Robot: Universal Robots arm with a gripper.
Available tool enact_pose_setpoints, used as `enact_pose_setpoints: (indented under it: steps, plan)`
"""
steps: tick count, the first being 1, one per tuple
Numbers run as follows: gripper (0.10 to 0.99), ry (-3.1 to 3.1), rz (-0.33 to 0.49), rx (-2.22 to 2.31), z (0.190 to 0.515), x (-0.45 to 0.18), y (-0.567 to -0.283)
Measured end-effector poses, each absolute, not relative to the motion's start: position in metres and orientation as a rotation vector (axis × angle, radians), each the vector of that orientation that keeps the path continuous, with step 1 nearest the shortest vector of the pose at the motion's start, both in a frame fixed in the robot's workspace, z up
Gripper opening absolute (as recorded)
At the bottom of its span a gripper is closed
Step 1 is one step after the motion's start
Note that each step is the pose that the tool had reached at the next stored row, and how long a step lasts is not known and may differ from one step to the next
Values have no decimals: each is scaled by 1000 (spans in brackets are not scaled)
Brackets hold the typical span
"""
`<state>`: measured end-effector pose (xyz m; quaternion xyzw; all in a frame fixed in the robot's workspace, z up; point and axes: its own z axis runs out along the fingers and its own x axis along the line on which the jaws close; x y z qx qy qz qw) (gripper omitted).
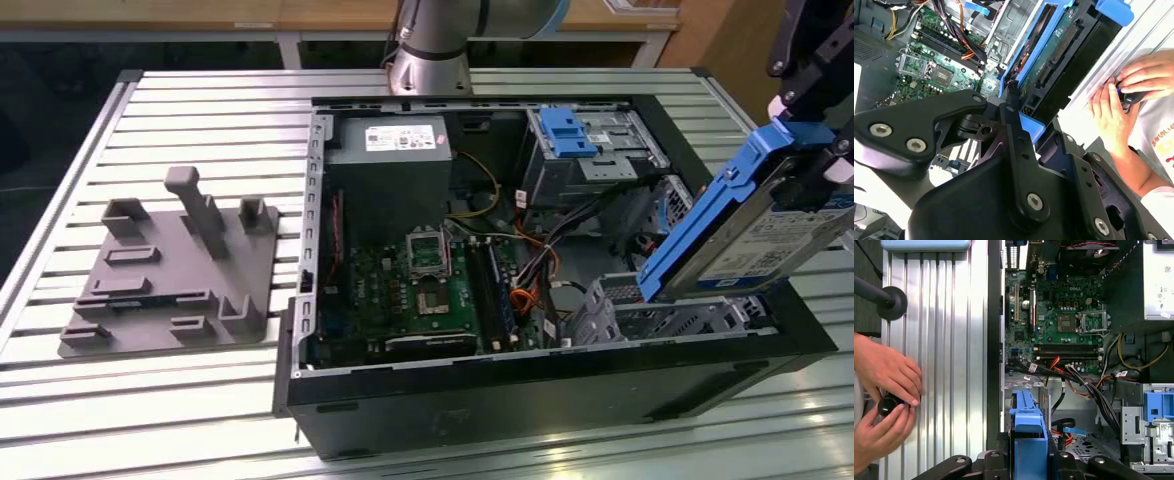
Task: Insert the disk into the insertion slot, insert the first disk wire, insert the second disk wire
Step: 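Insert the disk into the insertion slot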
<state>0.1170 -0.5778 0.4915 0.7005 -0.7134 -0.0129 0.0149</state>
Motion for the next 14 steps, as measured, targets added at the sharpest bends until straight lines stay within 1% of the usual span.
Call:
enact_pose_setpoints:
  steps: [2,11,14]
  plan:
    - [365,-2222,-44,2183,491,117,-578]
    - [365,-2248,-110,2216,491,117,-578]
    - [365,-2250,-115,2218,491,117,-578]
